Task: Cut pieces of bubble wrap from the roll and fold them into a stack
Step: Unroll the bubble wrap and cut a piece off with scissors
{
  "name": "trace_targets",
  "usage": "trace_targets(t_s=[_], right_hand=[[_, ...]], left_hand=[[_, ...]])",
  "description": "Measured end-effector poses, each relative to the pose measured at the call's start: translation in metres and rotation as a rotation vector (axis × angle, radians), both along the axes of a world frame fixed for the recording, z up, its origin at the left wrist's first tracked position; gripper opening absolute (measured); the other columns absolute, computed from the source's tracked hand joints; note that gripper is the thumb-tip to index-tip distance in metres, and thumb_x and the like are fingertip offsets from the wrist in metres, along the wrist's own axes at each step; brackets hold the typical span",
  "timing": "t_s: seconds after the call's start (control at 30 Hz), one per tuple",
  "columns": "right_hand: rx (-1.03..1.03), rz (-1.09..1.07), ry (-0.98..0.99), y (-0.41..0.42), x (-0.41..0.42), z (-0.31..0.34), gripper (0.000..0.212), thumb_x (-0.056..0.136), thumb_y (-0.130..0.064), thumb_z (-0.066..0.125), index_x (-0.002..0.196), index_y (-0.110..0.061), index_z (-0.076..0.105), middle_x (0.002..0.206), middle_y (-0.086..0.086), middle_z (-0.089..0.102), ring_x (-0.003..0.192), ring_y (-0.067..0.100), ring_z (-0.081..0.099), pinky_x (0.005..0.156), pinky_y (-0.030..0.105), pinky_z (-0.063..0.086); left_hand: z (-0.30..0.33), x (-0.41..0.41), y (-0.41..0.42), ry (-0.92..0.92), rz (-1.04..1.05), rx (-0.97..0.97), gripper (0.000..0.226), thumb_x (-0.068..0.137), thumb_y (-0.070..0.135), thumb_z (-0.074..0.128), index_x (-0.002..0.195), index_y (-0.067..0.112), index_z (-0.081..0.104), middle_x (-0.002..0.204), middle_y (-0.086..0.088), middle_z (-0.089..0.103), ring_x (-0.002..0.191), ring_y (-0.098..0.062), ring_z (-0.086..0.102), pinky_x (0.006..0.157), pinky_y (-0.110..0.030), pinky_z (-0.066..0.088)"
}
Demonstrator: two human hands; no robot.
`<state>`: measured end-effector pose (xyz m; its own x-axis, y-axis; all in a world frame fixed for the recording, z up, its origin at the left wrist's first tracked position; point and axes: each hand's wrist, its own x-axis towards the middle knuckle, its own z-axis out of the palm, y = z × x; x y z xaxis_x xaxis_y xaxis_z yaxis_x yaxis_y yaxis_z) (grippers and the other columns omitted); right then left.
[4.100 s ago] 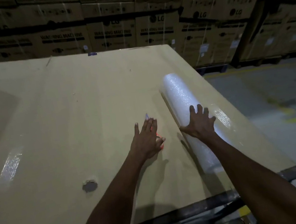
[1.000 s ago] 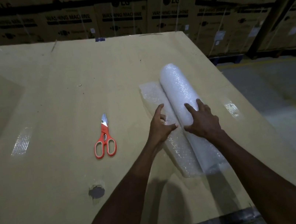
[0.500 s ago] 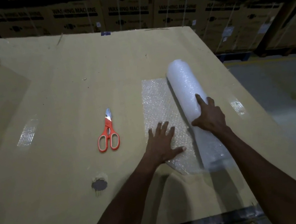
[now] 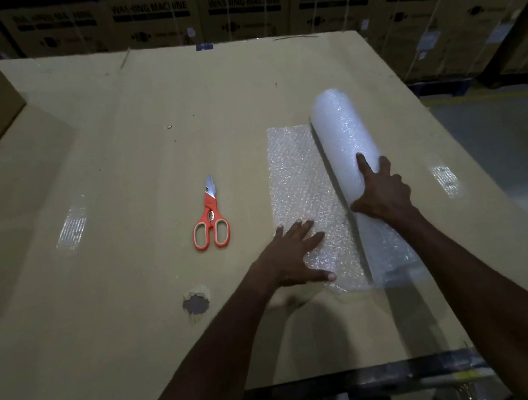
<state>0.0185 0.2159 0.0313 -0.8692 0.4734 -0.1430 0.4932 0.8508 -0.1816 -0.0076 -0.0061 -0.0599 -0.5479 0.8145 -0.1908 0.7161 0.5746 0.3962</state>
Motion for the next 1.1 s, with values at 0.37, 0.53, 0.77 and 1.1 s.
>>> trace_targets(t_s=[0.37, 0.53, 0.77, 1.1], right_hand=[[-0.467, -0.079, 0.13, -0.004, -0.006, 0.014, 0.113, 0.059, -0.037, 0.082, 0.159, -0.036, 0.029, 0.159, 0.008, 0.038, 0.139, 0.032, 0.045, 0.112, 0.045, 0.039], [-0.238, -0.104, 0.008, -0.002, 0.001, 0.01, 0.105, 0.074, -0.046, 0.072, 0.162, -0.035, 0.015, 0.164, 0.013, 0.024, 0.141, 0.039, 0.04, 0.109, 0.049, 0.039], [0.252, 0.139, -0.084, -0.045, 0.016, -0.02, 0.124, 0.077, -0.069, 0.072, 0.162, -0.024, -0.006, 0.169, 0.015, -0.008, 0.147, 0.049, 0.019, 0.103, 0.071, 0.036], [-0.55, -0.211, 0.202, 0.014, 0.031, 0.017, 0.088, 0.079, -0.04, 0.071, 0.157, -0.021, 0.033, 0.156, 0.01, 0.043, 0.134, 0.032, 0.048, 0.103, 0.038, 0.04]], left_hand=[[0.039, -0.039, -0.051, -0.089, 0.206, 0.327, 0.041, 0.092, 0.05, 0.063, 0.063, 0.023, 0.068, 0.058, 0.012, 0.062, 0.057, -0.005, 0.057, 0.063, -0.032, 0.046], [0.054, -0.052, -0.065, 0.065, 0.226, 0.168, 0.057, 0.095, 0.066, 0.038, 0.104, 0.025, 0.077, 0.106, 0.003, 0.075, 0.095, -0.015, 0.068, 0.084, -0.036, 0.053], [0.01, -0.015, -0.035, 0.073, 0.127, -0.077, 0.08, 0.097, 0.067, 0.035, 0.158, 0.017, 0.019, 0.168, -0.005, 0.008, 0.154, -0.024, 0.004, 0.121, -0.055, 0.005], [-0.015, -0.021, -0.076, 0.205, 0.15, -0.074, 0.104, 0.081, 0.086, 0.004, 0.16, 0.019, 0.01, 0.168, 0.0, 0.002, 0.154, -0.023, 0.001, 0.12, -0.057, -0.001]])
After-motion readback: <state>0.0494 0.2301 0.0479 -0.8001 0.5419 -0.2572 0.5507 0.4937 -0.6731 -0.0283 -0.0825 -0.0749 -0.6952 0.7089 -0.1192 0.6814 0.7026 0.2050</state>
